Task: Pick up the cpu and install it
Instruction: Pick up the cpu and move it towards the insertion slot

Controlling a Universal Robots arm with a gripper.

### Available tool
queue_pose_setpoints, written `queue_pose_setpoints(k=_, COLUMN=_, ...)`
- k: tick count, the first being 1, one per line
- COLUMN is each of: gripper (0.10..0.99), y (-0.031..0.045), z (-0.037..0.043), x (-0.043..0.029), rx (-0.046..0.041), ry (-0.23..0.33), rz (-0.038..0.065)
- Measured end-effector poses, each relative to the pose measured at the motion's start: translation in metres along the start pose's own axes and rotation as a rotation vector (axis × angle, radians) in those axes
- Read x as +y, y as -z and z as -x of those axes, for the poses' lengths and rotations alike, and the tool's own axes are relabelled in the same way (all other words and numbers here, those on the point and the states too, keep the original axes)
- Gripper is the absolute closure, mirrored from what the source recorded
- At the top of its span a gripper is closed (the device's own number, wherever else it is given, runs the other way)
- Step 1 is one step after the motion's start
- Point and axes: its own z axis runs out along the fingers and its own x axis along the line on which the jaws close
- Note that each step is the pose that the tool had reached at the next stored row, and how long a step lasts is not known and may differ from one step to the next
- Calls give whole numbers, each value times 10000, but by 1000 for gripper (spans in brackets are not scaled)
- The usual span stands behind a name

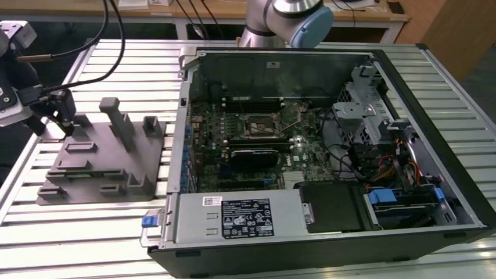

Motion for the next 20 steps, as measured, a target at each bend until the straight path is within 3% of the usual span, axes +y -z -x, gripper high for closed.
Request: queue_pose_setpoints(k=20, gripper=545, y=328, z=8, x=15, rx=0, ry=0, rz=0)
